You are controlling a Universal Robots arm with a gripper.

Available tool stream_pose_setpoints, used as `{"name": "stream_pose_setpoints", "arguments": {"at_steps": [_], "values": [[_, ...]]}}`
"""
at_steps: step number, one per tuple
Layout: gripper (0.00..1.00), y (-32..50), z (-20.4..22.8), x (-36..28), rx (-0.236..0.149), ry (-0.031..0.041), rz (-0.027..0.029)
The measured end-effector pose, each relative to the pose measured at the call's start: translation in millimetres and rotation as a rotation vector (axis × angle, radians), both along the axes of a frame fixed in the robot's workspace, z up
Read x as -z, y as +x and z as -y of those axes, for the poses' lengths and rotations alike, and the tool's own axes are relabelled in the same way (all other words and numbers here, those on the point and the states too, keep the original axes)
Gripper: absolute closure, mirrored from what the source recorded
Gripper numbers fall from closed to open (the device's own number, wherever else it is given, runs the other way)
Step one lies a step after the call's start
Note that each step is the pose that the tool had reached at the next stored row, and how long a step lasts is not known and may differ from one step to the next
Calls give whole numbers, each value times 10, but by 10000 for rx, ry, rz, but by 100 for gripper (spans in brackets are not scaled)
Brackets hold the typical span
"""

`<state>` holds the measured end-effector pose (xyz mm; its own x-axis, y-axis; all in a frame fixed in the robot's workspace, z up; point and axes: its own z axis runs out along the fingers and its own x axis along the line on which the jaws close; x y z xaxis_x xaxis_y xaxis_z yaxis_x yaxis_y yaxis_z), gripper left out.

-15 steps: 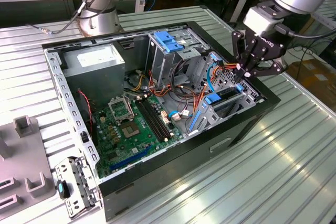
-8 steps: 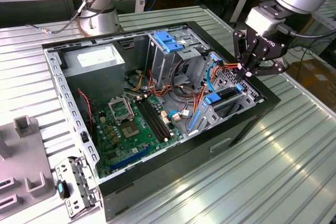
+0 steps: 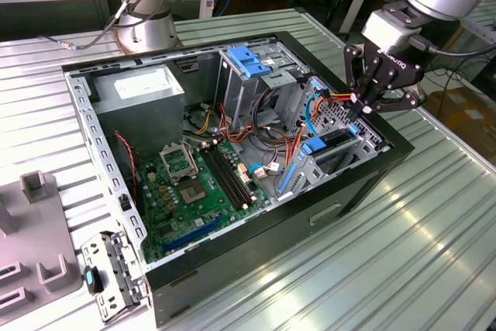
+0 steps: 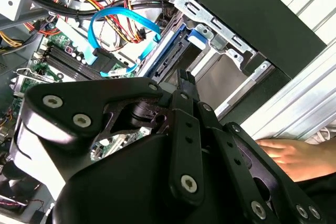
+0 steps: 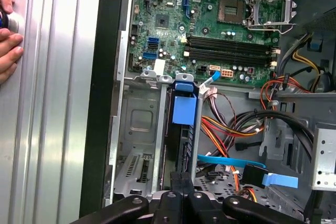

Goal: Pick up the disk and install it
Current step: 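Insert the first disk wire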

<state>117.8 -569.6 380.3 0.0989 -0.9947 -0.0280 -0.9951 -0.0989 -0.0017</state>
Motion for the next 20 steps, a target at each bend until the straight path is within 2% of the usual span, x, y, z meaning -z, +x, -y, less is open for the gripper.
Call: {"name": "stream_pose_setpoints", "arguments": {"at_steps": [4,5,6,9,12,20], "values": [[89,0,0,-1,-363,0,0],[89,4,0,-1,-593,0,-3],[89,10,0,-1,-809,-1,-10],[89,37,0,-6,-1142,6,-49],[89,64,-2,-16,-1322,15,-109],[89,68,-5,-16,-1506,13,-111]]}}
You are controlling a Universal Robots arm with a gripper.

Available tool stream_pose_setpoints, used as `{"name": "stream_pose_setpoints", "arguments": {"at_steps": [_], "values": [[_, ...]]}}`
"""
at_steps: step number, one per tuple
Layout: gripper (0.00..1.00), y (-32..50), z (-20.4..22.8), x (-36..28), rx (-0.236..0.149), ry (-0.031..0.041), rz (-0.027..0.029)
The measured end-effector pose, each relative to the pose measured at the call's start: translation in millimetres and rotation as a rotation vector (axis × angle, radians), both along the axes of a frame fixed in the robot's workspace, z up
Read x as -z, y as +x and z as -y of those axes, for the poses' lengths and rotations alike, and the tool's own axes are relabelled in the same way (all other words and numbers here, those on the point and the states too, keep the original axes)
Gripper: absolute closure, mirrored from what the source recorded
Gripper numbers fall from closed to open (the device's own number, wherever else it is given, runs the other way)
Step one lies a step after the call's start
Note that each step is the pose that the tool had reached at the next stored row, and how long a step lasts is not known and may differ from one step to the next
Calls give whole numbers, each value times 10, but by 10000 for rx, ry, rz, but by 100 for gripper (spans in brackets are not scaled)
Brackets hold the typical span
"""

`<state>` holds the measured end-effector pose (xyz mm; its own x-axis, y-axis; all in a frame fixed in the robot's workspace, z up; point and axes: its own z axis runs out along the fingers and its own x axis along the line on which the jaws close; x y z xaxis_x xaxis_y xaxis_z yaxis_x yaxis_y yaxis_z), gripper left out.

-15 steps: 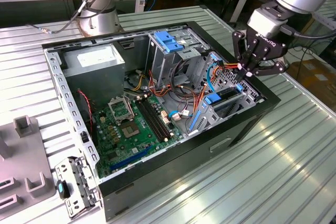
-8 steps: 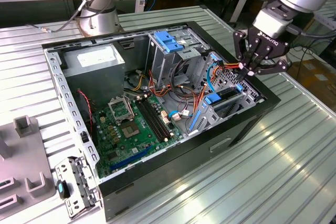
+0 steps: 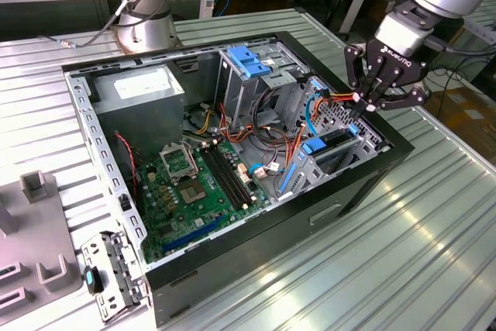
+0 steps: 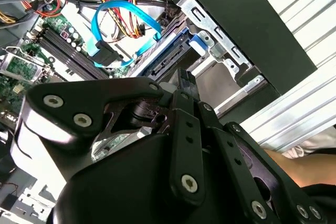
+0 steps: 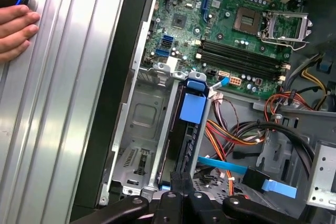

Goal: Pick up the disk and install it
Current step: 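Insert the first disk wire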

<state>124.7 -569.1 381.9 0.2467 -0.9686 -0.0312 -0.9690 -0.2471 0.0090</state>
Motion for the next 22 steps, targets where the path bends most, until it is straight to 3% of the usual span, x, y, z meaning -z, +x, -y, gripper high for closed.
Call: {"name": "stream_pose_setpoints", "arguments": {"at_steps": [3,6,8,12,22], "values": [[89,1,0,0,-567,1,1],[89,12,-1,1,-857,2,0],[89,85,-6,0,-1093,0,0],[89,139,-24,1,-1174,2,0],[89,149,-30,1,-1229,3,0]]}}
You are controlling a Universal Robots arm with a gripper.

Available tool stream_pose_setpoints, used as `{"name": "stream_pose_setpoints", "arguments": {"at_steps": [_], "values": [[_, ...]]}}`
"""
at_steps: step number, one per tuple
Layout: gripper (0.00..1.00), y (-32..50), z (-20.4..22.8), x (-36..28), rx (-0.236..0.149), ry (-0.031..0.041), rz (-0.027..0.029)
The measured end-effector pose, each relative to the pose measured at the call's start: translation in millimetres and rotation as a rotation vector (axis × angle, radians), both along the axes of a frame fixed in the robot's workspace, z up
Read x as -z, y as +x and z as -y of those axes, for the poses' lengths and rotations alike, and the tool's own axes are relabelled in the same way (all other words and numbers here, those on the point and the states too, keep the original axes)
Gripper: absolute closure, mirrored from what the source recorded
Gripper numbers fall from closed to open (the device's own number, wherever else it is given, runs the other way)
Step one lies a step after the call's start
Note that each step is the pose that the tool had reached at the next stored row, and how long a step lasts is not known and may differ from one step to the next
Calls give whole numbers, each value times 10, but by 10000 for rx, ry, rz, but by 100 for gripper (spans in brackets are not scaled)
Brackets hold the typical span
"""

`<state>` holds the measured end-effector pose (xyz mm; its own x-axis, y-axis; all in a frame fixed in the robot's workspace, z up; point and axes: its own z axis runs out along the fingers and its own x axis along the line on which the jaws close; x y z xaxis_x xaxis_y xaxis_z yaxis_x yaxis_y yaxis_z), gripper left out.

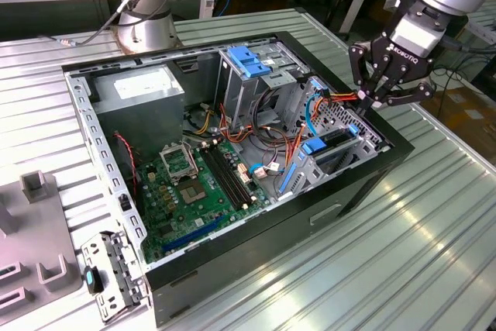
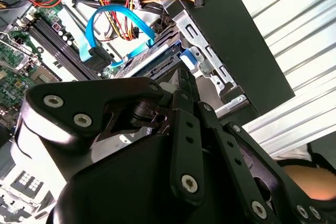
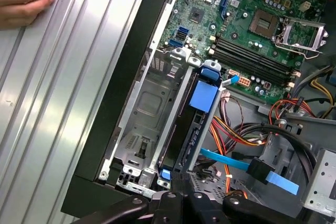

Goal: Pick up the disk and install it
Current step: 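Insert the first disk wire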

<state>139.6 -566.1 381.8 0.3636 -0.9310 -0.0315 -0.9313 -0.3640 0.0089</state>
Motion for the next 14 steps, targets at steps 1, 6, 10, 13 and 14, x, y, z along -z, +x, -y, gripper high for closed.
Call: {"name": "stream_pose_setpoints", "arguments": {"at_steps": [1,6,10,13,14], "values": [[89,1,-3,0,-1,0,0],[89,2,-2,0,0,-1,0],[89,3,-2,0,-7,-1,0],[89,3,-2,0,-63,-1,0],[89,3,-2,0,-95,-1,0]]}}
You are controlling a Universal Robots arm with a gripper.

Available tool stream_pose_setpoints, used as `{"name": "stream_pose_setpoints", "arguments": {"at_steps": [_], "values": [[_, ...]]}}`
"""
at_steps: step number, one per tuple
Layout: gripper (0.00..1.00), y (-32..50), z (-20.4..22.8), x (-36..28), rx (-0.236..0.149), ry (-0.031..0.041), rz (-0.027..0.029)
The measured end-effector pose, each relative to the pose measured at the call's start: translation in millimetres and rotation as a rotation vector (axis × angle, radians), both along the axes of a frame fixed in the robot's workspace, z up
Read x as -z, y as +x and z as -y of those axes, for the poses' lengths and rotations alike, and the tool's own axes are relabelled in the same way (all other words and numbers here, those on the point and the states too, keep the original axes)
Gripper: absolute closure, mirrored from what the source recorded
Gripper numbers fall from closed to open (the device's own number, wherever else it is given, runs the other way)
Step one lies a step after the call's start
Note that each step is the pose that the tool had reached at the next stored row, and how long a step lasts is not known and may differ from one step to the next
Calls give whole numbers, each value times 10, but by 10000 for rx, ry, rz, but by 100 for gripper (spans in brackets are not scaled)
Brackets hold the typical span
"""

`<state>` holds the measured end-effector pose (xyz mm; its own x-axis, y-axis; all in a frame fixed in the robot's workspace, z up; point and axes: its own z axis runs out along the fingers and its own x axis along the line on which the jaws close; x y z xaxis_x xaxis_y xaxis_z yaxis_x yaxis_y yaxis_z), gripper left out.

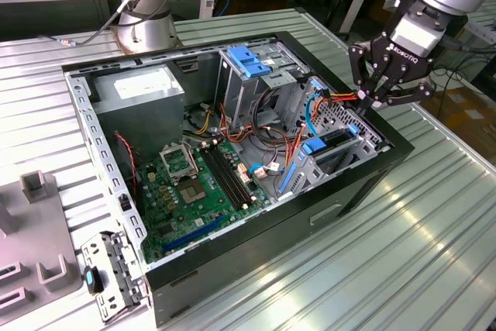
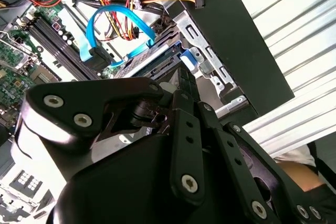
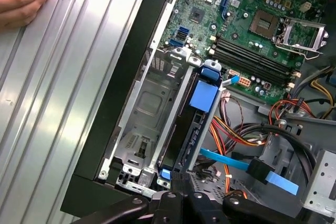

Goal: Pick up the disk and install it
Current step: 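Insert the first disk wire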

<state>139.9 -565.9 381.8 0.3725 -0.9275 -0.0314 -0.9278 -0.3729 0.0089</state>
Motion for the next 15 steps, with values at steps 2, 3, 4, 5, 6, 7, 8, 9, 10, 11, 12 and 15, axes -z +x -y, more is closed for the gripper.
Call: {"name": "stream_pose_setpoints", "arguments": {"at_steps": [2,3,4,5,6,7,8,9,10,11,12,15], "values": [[89,0,-1,1,-493,1,0],[89,0,-2,6,-852,1,0],[89,0,-1,8,-1174,-2,0],[89,0,-1,8,-1391,-2,0],[89,1,-1,9,-1474,0,0],[89,7,-1,9,-1549,1,0],[89,9,-2,10,-1601,1,0],[89,9,-4,10,-1634,2,0],[89,9,-9,9,-1674,0,0],[89,11,-19,9,-1721,0,0],[89,11,-32,9,-1756,-8,0],[89,13,-85,9,-1862,-25,0]]}}
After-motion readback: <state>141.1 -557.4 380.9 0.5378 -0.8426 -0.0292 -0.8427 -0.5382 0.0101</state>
